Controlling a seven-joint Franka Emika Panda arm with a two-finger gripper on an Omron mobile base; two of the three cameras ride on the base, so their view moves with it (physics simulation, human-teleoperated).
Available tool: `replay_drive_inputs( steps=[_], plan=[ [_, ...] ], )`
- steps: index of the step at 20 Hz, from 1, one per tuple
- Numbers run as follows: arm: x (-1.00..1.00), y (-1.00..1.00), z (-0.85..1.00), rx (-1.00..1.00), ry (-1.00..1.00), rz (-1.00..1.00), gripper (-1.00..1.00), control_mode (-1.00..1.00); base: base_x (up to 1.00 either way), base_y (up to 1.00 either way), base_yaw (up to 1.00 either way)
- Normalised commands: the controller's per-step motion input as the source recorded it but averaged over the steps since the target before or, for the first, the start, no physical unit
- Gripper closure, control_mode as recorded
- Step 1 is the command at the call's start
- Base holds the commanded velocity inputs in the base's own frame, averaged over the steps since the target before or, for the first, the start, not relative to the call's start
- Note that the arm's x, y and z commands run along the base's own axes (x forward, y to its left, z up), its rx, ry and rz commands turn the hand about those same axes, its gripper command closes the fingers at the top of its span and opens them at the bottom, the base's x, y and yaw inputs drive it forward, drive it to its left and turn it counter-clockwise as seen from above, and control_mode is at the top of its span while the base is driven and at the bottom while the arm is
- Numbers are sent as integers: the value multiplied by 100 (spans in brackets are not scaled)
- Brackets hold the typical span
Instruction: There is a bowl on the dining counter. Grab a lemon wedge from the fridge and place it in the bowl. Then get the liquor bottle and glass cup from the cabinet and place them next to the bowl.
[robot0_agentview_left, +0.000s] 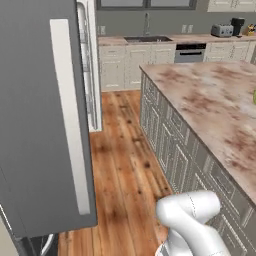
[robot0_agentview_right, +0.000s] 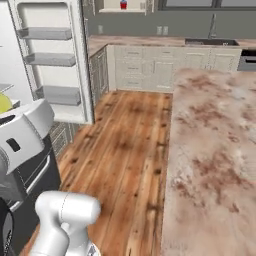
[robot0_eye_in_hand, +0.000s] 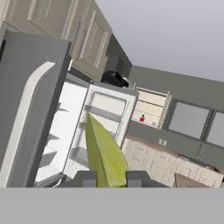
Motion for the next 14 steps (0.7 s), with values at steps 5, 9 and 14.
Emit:
replay_drive_inputs(
  steps=[5, 9, 14],
  plan=[
    [0, 0, 0, 0, 0, 0, 100, 100, -98, -42, -42],
    [0, 0, 0, 0, 0, 0, 100, 100, -100, -38, -37],
    [0, 0, 0, 0, 0, 0, 100, 100, -98, -33, -36]
  ],
)
